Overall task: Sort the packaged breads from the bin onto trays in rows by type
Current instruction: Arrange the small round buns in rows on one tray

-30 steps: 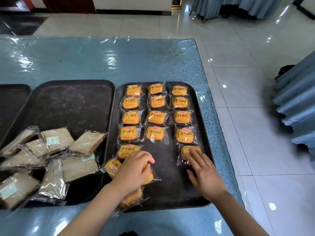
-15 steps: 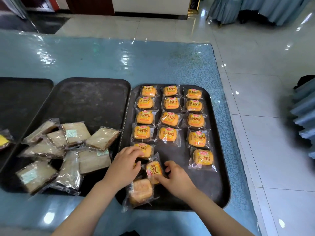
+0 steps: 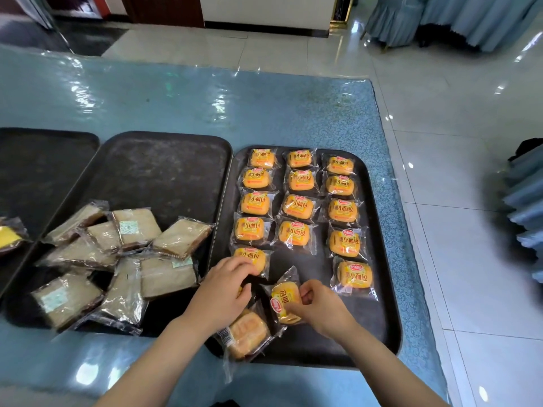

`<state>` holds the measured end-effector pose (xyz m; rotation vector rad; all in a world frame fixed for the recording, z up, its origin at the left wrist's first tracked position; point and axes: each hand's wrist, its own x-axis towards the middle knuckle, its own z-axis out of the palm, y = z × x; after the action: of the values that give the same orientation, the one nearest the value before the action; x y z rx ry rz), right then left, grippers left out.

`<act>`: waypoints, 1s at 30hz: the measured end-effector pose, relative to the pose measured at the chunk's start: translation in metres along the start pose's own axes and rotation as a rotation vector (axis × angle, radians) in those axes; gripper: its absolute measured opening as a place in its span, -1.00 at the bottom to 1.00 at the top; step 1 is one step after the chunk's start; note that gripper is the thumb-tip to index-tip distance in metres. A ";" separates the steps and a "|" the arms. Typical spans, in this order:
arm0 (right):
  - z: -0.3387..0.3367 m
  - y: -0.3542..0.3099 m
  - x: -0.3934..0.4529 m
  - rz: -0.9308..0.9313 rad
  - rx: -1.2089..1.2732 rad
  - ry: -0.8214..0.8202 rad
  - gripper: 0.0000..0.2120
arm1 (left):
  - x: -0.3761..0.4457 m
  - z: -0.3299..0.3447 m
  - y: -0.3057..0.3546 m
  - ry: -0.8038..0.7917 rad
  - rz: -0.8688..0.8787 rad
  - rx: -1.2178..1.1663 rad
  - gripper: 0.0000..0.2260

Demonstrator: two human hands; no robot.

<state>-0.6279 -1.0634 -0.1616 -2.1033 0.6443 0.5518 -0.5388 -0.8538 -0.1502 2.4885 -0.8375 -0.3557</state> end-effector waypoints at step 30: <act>-0.020 -0.010 -0.037 -0.239 0.841 0.102 -0.67 | 0.013 -0.016 0.034 -0.158 -0.245 -0.783 -0.80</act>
<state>-0.6470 -1.0652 -0.1230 -1.3808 0.5407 0.0094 -0.5398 -0.8798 -0.1202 1.8303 -0.3364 -0.7984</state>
